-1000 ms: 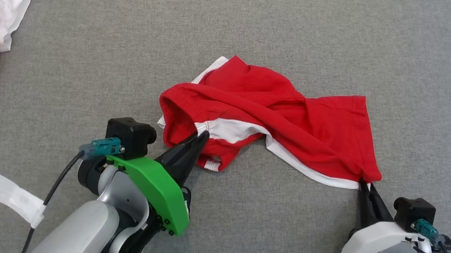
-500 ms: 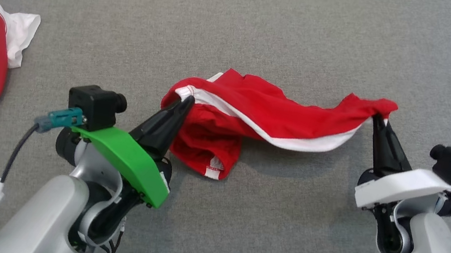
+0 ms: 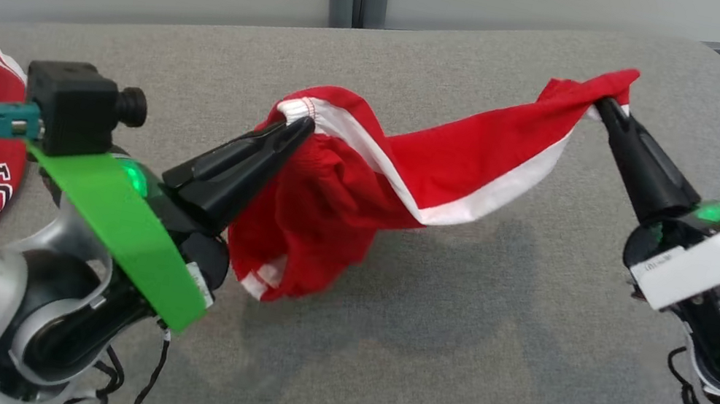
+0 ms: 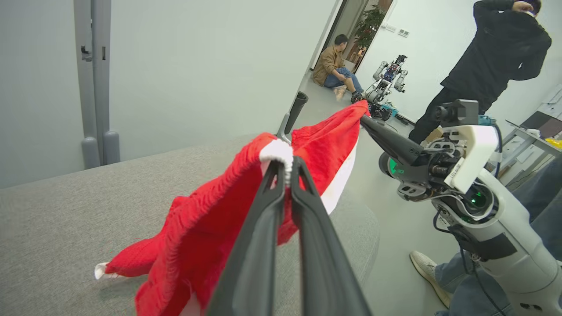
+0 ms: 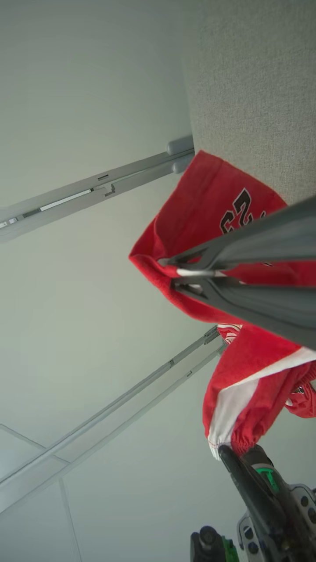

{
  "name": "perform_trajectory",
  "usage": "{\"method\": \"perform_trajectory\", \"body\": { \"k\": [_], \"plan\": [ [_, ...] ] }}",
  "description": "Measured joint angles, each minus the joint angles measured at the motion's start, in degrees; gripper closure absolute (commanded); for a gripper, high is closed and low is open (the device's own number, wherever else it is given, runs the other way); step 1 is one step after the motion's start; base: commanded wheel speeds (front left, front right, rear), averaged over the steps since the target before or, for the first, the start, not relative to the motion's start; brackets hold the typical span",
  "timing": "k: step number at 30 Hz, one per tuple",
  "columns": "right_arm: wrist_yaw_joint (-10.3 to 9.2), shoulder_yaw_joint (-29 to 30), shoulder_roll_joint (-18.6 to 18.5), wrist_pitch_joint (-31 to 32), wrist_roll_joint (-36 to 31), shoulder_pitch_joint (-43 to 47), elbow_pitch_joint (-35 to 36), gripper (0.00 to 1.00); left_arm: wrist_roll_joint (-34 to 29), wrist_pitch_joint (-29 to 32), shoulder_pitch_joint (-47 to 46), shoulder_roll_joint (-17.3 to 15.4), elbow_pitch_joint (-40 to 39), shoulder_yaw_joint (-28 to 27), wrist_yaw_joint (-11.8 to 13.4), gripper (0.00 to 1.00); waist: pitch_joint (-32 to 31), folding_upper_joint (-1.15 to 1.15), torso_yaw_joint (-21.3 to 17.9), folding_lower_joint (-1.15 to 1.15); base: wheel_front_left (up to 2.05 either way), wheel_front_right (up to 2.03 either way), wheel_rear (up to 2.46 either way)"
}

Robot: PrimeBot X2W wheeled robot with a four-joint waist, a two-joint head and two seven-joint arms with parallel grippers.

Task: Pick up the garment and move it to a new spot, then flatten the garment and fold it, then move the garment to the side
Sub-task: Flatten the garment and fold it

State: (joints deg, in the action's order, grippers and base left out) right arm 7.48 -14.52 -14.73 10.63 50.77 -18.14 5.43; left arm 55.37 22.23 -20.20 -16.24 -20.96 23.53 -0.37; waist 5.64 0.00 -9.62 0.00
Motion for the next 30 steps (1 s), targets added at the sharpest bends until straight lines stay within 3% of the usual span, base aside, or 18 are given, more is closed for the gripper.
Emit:
{"method": "perform_trajectory", "body": {
  "k": [7,8,14,17,21,24,27,30],
  "plan": [
    [-0.01,5.5,-3.3,7.7,10.4,7.3,14.2,1.0,5.2,6.3,0.3,-2.9,-13.0,-3.5,4.3,1.0,0.5,0.0,-1.1,0.0,0.0,0.0,0.0],
    [-0.75,6.5,-3.2,8.8,12.5,9.4,15.2,1.0,5.7,7.2,0.4,-3.1,-14.8,-4.0,5.0,1.0,0.8,0.0,-1.2,0.0,0.0,0.0,0.0],
    [-9.51,13.9,-1.9,12.2,20.3,17.7,21.1,1.0,8.1,12.1,1.6,-6.6,-22.6,-9.2,7.0,1.0,4.1,0.0,-1.8,0.0,0.0,0.0,0.0],
    [-11.87,16.2,-2.3,14.2,22.9,17.9,24.1,1.0,9.1,13.7,1.5,-7.6,-23.3,-11.9,7.5,1.0,6.2,0.0,-1.9,0.0,0.0,0.0,0.0],
    [-13.79,15.5,-2.1,17.7,26.5,15.5,26.5,1.0,12.3,16.4,0.3,-7.2,-21.0,-13.4,7.5,1.0,9.2,0.0,-1.7,0.0,0.0,0.0,0.0],
    [-15.24,15.1,-0.8,19.2,28.2,8.0,25.3,1.0,14.5,18.4,-3.6,-6.6,-15.2,-13.9,7.5,1.0,11.4,0.0,-1.3,0.0,0.0,0.0,0.0],
    [-16.13,16.5,1.8,18.4,27.2,-2.8,19.5,1.0,14.0,19.5,-10.6,-6.6,-6.6,-14.3,7.5,1.0,13.7,0.0,-0.7,0.0,0.0,0.0,0.0],
    [-15.62,19.1,3.8,14.3,19.2,-14.8,9.7,1.0,9.9,19.1,-19.9,-6.0,1.5,-14.2,7.5,1.0,16.0,0.0,0.2,0.0,0.0,0.0,0.0]
  ]
}}
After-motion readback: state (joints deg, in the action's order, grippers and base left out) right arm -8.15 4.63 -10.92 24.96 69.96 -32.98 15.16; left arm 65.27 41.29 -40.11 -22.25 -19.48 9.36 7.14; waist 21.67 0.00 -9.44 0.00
